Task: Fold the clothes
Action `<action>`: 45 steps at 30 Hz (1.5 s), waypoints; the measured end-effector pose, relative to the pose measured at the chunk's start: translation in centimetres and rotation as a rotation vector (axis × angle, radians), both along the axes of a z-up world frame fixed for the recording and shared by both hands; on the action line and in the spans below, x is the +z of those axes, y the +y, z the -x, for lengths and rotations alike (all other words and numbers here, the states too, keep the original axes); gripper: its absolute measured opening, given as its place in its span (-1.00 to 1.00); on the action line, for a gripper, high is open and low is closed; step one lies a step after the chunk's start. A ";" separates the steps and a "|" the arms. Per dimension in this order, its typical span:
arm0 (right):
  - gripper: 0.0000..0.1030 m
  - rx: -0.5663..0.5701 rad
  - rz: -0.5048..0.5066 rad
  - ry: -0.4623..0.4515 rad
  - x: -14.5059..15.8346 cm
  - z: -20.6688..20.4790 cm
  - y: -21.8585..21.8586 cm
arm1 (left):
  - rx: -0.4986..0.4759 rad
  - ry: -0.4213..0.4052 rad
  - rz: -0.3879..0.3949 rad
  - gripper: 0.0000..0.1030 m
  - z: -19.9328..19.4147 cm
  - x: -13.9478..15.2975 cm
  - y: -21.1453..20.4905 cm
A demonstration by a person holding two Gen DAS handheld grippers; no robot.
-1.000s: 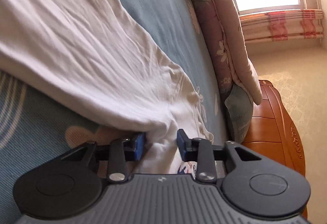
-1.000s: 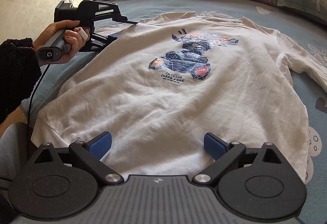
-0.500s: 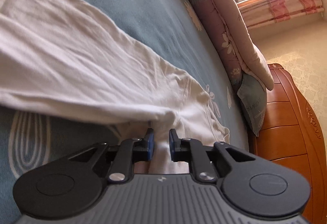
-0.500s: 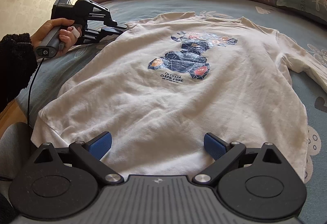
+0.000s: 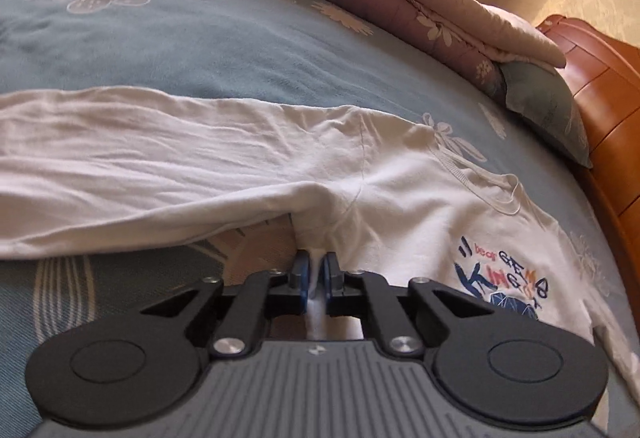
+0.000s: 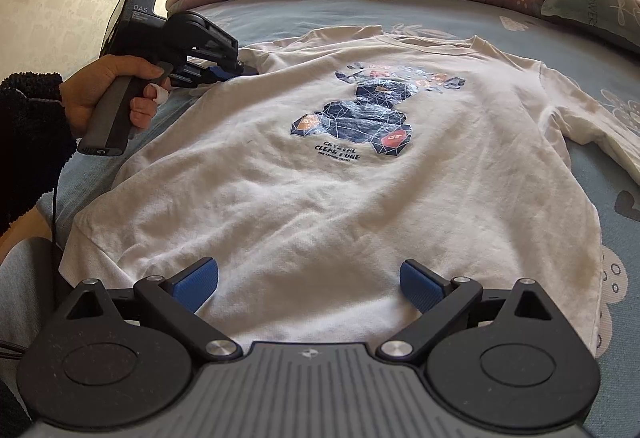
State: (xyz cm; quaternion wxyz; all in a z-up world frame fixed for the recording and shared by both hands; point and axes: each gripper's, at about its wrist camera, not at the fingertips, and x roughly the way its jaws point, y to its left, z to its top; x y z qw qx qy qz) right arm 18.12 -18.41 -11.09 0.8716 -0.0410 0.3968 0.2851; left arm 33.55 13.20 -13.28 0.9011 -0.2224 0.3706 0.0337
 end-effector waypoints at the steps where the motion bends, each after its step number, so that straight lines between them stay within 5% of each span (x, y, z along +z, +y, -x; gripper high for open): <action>1: 0.94 -0.001 -0.001 0.001 0.0 0.0 0.0 | 0.021 0.006 -0.013 -0.90 -0.3 0.1 0.6; 6: 0.94 -0.019 -0.019 0.004 0.2 0.0 -0.5 | 0.097 0.043 0.094 -1.00 -0.9 0.2 4.3; 15: 0.94 -0.060 -0.062 -0.015 1.4 0.4 -1.8 | 0.046 -0.008 0.262 -0.83 7.0 -1.0 4.5; 27: 0.94 -0.074 -0.074 -0.042 2.3 1.9 -2.7 | 0.037 -0.038 0.269 -0.61 10.3 -1.9 1.8; 33: 0.94 -0.071 -0.064 -0.046 2.3 2.0 -2.4 | 0.027 0.007 -0.127 -0.90 9.9 0.3 -2.8; 36: 0.94 -0.069 -0.042 -0.065 2.6 2.4 -2.5 | 0.153 0.042 -0.126 -0.92 10.5 0.6 -0.8; 40: 0.94 -0.080 -0.057 -0.066 2.6 2.4 -3.2 | 0.146 -0.013 0.035 -0.85 11.3 1.7 1.6; 45: 0.94 -0.111 -0.069 -0.052 2.3 2.0 -3.6 | 0.156 0.001 0.142 -0.77 7.5 -0.1 2.2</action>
